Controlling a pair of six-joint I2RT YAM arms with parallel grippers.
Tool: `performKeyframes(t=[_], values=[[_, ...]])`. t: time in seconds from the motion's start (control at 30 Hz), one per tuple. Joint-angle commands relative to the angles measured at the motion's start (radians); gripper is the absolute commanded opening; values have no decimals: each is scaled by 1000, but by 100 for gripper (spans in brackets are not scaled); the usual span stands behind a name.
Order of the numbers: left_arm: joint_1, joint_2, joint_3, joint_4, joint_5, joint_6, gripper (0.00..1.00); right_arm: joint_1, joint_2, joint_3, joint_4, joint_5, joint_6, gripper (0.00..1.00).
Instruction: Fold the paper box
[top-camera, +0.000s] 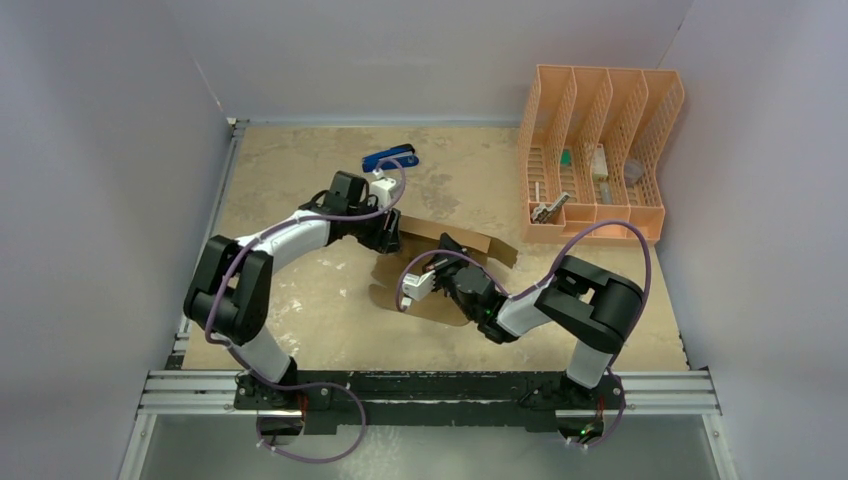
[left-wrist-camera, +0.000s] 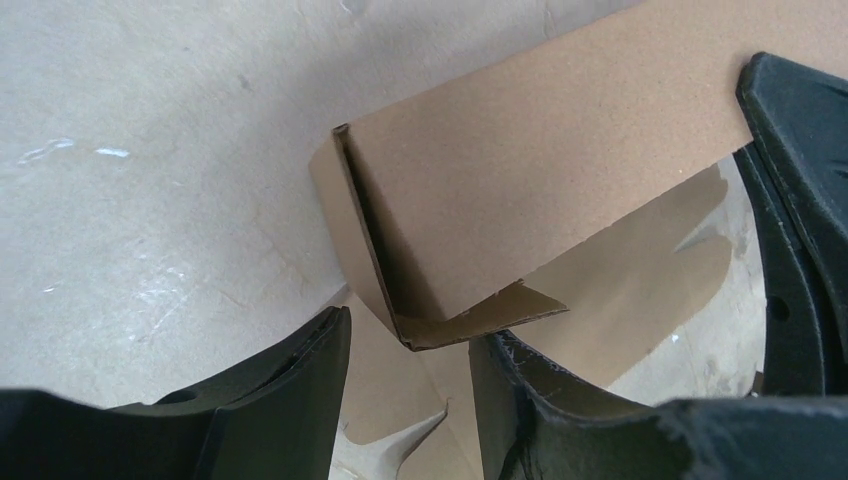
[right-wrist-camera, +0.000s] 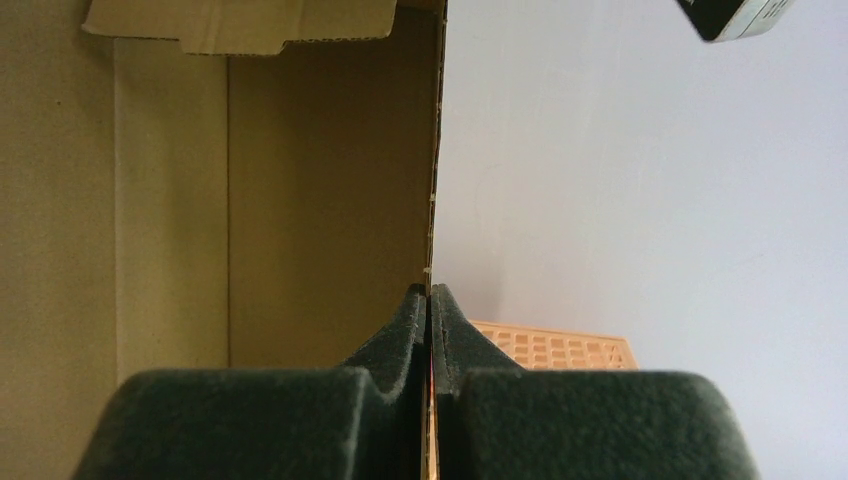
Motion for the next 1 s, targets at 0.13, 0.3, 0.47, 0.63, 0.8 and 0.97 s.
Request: performKeyframes(t=[0.13, 0.3, 0.47, 0.63, 0.8, 0.97], values=[[-9, -133, -126, 349, -175, -143, 46, 9, -21, 26, -13, -36, 58, 0], [-18, -172, -213, 499, -252, -201, 46, 9, -46, 26, -62, -54, 84, 0], [-31, -166, -251, 588, -259, -229, 46, 8, -64, 26, -106, -63, 103, 0], [-35, -150, -291, 663, -244, -254, 46, 9, -64, 11, -95, -63, 91, 0], [-36, -153, -316, 715, -212, -253, 46, 8, -76, 13, -121, -76, 96, 0], [-36, -173, -374, 779, -262, -240, 46, 8, -103, 23, -172, -82, 107, 0]])
